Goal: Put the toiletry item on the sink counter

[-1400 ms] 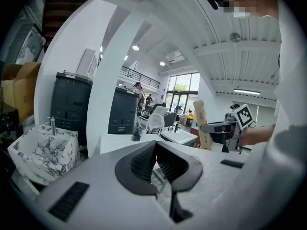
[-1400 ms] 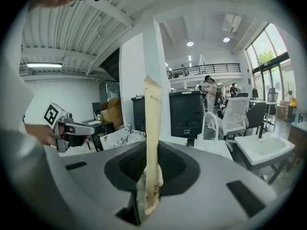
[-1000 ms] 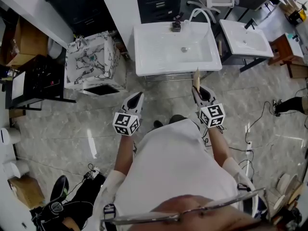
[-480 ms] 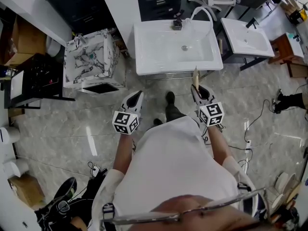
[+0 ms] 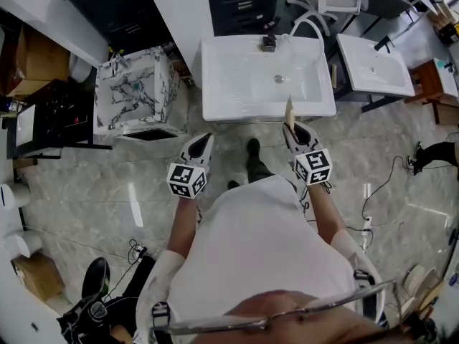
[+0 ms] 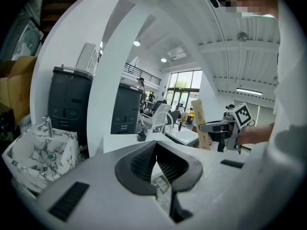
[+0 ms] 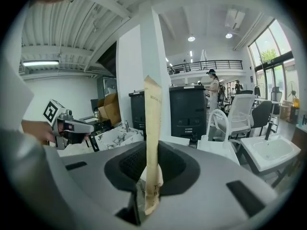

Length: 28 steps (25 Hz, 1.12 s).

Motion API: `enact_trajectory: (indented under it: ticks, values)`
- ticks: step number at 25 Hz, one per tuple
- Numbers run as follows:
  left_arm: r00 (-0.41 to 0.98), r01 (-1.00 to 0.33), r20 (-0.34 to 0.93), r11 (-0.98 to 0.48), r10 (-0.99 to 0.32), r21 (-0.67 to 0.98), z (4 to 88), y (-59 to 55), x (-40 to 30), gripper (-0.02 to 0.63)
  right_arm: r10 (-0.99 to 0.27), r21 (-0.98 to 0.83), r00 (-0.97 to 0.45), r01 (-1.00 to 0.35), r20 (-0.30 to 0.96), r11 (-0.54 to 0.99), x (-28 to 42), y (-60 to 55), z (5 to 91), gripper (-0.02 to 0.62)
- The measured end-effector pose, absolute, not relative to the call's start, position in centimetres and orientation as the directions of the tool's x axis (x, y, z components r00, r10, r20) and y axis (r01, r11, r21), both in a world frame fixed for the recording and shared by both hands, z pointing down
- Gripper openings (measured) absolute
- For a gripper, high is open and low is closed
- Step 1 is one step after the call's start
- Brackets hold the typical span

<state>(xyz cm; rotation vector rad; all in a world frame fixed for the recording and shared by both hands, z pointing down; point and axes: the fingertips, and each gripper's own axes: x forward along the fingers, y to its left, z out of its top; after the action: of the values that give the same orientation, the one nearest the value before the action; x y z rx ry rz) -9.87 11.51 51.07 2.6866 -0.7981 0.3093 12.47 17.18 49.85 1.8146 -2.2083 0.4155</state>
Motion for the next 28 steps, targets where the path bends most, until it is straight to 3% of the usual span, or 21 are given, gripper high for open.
enact_trajectory:
  ticks: [28]
  values:
    - [0.729,-0.670,0.367,-0.711,-0.577,0.214,51.9,-4.1,2.1,0.005,-0.838,-0.145,-0.336,-0.942,0.430,0.303,23.8,-2.2,53.6,0.061]
